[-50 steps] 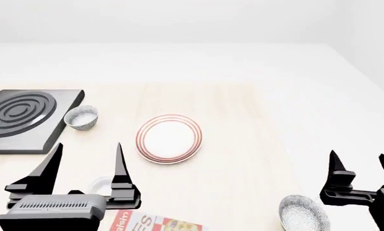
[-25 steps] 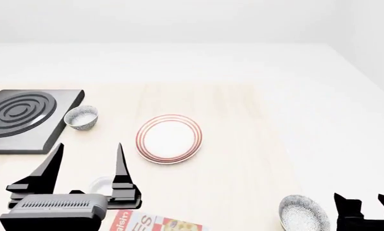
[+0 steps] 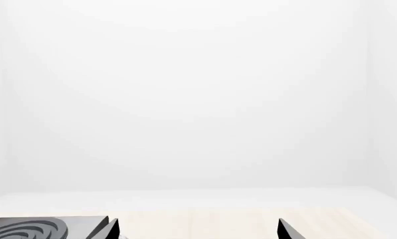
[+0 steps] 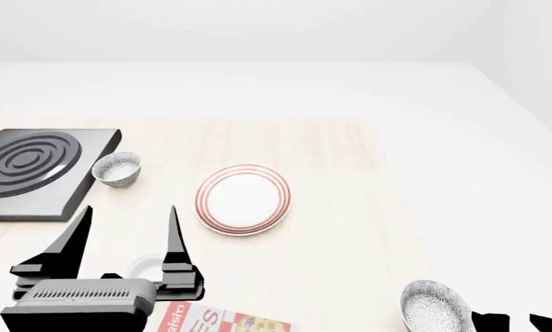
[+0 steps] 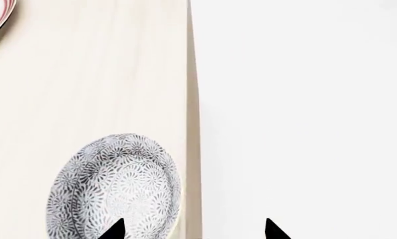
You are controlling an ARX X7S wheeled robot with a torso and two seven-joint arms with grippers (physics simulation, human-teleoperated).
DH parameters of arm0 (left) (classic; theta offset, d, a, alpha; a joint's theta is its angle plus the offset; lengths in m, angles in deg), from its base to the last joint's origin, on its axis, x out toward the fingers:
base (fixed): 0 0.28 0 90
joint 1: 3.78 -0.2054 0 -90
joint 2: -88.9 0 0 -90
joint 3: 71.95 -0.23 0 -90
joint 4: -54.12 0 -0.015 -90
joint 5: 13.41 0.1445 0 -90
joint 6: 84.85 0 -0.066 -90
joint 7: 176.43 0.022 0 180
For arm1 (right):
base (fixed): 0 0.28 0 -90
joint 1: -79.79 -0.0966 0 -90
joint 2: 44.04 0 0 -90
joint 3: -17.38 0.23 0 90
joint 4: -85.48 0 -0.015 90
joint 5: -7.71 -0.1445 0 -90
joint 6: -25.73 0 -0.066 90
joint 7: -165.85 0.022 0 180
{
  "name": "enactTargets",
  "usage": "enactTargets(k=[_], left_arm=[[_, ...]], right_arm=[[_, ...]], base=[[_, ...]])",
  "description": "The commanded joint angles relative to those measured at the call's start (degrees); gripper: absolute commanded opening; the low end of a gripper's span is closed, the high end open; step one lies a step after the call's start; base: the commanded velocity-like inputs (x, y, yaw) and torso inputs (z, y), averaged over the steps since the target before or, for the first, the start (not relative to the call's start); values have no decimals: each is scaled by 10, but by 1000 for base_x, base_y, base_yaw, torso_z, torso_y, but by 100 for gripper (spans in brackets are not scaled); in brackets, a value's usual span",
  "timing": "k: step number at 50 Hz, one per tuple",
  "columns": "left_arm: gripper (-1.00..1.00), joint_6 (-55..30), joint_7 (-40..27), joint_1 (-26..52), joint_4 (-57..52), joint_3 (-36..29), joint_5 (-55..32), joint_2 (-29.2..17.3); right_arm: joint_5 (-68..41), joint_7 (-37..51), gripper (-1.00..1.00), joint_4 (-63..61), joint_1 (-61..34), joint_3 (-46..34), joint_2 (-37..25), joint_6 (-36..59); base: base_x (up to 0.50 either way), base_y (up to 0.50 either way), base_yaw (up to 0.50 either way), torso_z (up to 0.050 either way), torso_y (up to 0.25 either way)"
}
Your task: Pick the akita bowl next to the cookies box and place it on the plate.
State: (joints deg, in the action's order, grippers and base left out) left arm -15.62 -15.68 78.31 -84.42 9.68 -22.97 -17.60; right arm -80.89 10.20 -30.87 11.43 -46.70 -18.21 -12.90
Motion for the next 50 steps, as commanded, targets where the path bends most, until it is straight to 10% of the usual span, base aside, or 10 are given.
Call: enactTargets(k=[1, 50], left_arm=[[100, 2, -4, 1, 2, -3, -2, -4], [100, 7, -21, 5, 7, -14, -9, -18]], right_arm=[[7, -6, 100, 15, -30, -40, 2, -5], [97, -42, 100, 101, -186, -217, 54, -18]], base=[[0, 0, 0, 0, 0], [0, 0, 0, 0, 0]])
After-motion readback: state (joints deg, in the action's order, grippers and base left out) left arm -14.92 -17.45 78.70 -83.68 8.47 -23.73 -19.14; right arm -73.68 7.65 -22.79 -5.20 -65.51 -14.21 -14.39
